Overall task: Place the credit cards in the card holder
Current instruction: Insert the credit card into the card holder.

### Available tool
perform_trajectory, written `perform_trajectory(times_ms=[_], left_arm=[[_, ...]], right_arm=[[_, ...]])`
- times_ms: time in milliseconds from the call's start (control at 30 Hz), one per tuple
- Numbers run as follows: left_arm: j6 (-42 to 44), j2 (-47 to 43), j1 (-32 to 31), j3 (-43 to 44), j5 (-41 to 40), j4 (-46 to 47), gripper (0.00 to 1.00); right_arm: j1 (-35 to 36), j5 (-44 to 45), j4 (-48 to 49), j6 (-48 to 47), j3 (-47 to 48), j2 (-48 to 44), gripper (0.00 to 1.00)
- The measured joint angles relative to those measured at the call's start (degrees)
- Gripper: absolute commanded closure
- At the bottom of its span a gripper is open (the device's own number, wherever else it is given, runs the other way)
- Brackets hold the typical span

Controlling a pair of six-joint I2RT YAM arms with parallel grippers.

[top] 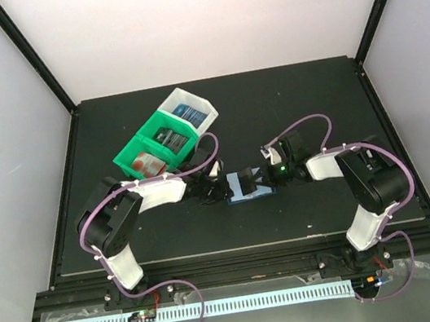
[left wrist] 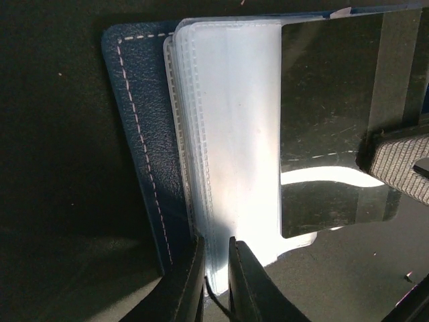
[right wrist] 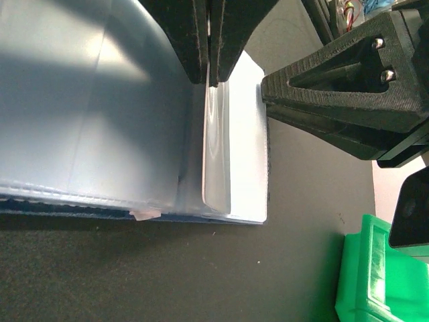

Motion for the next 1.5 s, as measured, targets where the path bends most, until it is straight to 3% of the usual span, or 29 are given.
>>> perform_trajectory(times_ms=[1000,1500], left_arm=[[-0.04,0.24,0.0,0.0,0.13,0.55,0.8],[-0.09,-0.33,-0.04,-0.7,0.35,2.19,0.67]], right_arm=[[4.96,-0.09,15.34,9.01,-2.43,5.05,0.99],[5.22,-1.11,16.85,10.38,-1.88,6.54,0.97]])
